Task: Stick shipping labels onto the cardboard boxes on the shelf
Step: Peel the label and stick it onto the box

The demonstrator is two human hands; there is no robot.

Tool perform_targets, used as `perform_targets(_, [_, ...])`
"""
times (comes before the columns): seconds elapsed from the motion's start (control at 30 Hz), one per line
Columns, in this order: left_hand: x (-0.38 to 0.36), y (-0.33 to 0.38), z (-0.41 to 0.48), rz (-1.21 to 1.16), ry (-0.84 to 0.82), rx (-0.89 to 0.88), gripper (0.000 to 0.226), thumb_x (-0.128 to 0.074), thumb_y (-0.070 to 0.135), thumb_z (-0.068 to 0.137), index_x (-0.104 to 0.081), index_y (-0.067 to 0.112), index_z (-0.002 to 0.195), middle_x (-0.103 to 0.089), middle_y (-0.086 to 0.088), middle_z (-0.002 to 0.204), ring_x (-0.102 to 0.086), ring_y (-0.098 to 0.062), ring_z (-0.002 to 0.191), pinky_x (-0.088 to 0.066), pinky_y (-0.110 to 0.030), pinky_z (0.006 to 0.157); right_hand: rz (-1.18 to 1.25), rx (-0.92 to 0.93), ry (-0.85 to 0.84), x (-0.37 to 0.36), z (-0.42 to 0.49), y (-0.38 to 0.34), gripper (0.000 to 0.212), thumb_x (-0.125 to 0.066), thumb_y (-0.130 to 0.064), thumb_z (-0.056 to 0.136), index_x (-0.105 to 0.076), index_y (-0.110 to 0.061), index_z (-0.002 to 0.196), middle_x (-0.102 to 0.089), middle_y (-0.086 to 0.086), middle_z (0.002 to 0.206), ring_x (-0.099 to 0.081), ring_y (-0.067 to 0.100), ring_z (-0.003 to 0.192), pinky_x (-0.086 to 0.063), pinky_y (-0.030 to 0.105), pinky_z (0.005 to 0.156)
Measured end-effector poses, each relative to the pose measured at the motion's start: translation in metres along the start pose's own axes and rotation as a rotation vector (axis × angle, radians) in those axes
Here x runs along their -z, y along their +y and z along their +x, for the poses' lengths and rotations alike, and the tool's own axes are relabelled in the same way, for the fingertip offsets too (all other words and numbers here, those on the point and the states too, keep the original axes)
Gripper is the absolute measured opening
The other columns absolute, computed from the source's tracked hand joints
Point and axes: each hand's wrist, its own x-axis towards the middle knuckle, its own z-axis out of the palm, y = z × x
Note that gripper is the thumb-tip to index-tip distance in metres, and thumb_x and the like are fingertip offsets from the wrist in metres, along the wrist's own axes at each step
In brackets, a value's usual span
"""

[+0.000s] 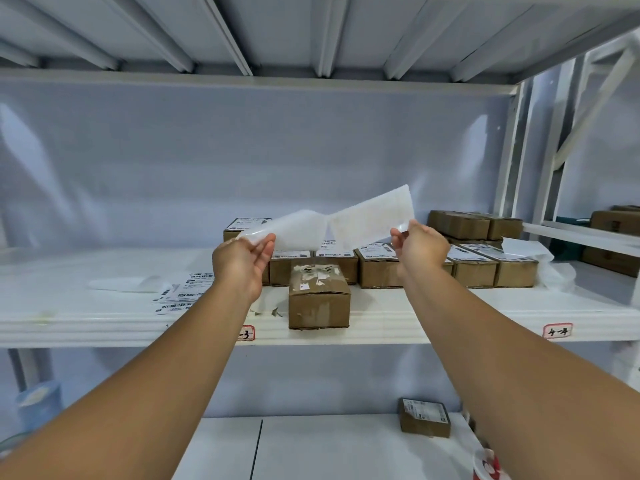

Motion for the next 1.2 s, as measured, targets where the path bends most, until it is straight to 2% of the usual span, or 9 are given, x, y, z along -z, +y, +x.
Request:
perform_targets(0.23, [0.018, 0.004, 0.012, -0.082, 0.036, 0.006, 0.017, -0.035, -0.004, 0.096, -0.044, -0.001, 0.11, -0.058, -0.016, 0.089, -0.065, -0.019, 0.071, -0.055, -0.02, 0.053, 0.124, -0.013, -0.187, -0.001, -0.002, 0.005, 0.01, -0.045, -0.005, 0.099, -0.052, -0.003, 0.106, -0.06, 0.012, 0.083, -0.065, 0.018, 0.068, -0.055, 0.02, 0.06])
perform_targets(0.37, [0.027, 0.013, 0.018, -0.166, 0.019, -0.039, 0.008, -0.045, 0.005, 0.097, -0.05, 0.004, 0.09, -0.059, -0.014, 0.088, -0.064, -0.019, 0.075, -0.055, -0.019, 0.057, 0.154, -0.062, -0.323, -0.009, -0.012, 0.007, 0.011, -0.045, -0.002, 0.099, -0.055, -0.005, 0.096, -0.062, 0.016, 0.087, -0.066, 0.022, 0.074, -0.056, 0.024, 0.067])
perform_targets(0.47, [0.041, 0.024, 0.027, -0.192, -0.022, -0.078, 0.007, -0.058, 0.012, 0.092, -0.056, 0.005, 0.09, -0.06, -0.011, 0.09, -0.063, -0.014, 0.074, -0.054, -0.017, 0.062, 0.178, -0.116, -0.424, -0.018, -0.02, 0.008, 0.017, -0.043, -0.001, 0.099, -0.053, -0.007, 0.087, -0.062, 0.016, 0.082, -0.066, 0.023, 0.074, -0.056, 0.023, 0.061])
perform_targets(0.63, [0.071, 0.042, 0.045, -0.342, 0.009, -0.092, 0.006, -0.054, 0.003, 0.093, -0.05, 0.007, 0.09, -0.059, -0.013, 0.1, -0.066, -0.02, 0.081, -0.057, -0.021, 0.065, 0.189, -0.195, -0.535, -0.039, -0.035, 0.016, 0.015, -0.041, -0.004, 0.099, -0.054, -0.005, 0.092, -0.062, 0.014, 0.076, -0.067, 0.022, 0.067, -0.056, 0.023, 0.055])
perform_targets(0.8, [0.088, 0.039, 0.049, 0.084, 0.027, -0.261, 0.029, -0.055, -0.008, 0.088, -0.042, 0.016, 0.096, -0.054, -0.017, 0.108, -0.062, -0.023, 0.093, -0.053, -0.024, 0.08, 0.114, -0.21, -0.701, -0.066, -0.061, 0.027, 0.015, -0.045, 0.0, 0.096, -0.056, -0.002, 0.086, -0.063, 0.015, 0.081, -0.065, 0.025, 0.077, -0.057, 0.028, 0.075])
perform_targets(0.9, [0.098, 0.04, 0.056, 0.435, 0.022, -0.392, 0.024, -0.063, 0.019, 0.088, -0.044, 0.021, 0.101, -0.062, -0.006, 0.104, -0.062, -0.021, 0.091, -0.051, -0.031, 0.087, 0.059, -0.21, -0.786, -0.081, -0.077, 0.032, 0.018, -0.05, 0.0, 0.093, -0.056, -0.005, 0.077, -0.065, 0.011, 0.071, -0.066, 0.023, 0.073, -0.057, 0.026, 0.073])
perform_targets(1.0, [0.108, 0.042, 0.064, 0.941, 0.081, -0.583, 0.025, -0.05, 0.041, 0.093, -0.046, 0.018, 0.103, -0.062, 0.002, 0.096, -0.059, -0.025, 0.094, -0.045, -0.034, 0.082, 0.002, -0.188, -0.846, -0.093, -0.087, 0.039, 0.021, -0.052, -0.003, 0.093, -0.059, -0.005, 0.073, -0.065, 0.009, 0.068, -0.065, 0.022, 0.072, -0.056, 0.026, 0.076])
perform_targets(1.1, [0.116, 0.047, 0.074, 1.184, 0.172, -0.746, 0.023, -0.041, 0.024, 0.099, -0.047, 0.004, 0.108, -0.057, -0.012, 0.101, -0.05, -0.028, 0.092, -0.031, -0.028, 0.073, -0.1, -0.127, -0.875, -0.103, -0.093, 0.048, 0.025, -0.056, -0.017, 0.094, -0.061, -0.006, 0.072, -0.064, 0.007, 0.071, -0.065, 0.018, 0.069, -0.056, 0.027, 0.077])
perform_targets(1.2, [0.127, 0.051, 0.088, 1.325, 0.172, -0.719, 0.022, -0.037, 0.005, 0.096, -0.045, -0.001, 0.115, -0.055, -0.022, 0.107, -0.05, -0.036, 0.096, -0.031, -0.03, 0.072, -0.37, 0.063, -0.874, -0.109, -0.095, 0.058, 0.024, -0.064, -0.023, 0.09, -0.062, -0.009, 0.07, -0.062, 0.003, 0.069, -0.06, 0.013, 0.063, -0.052, 0.024, 0.071])
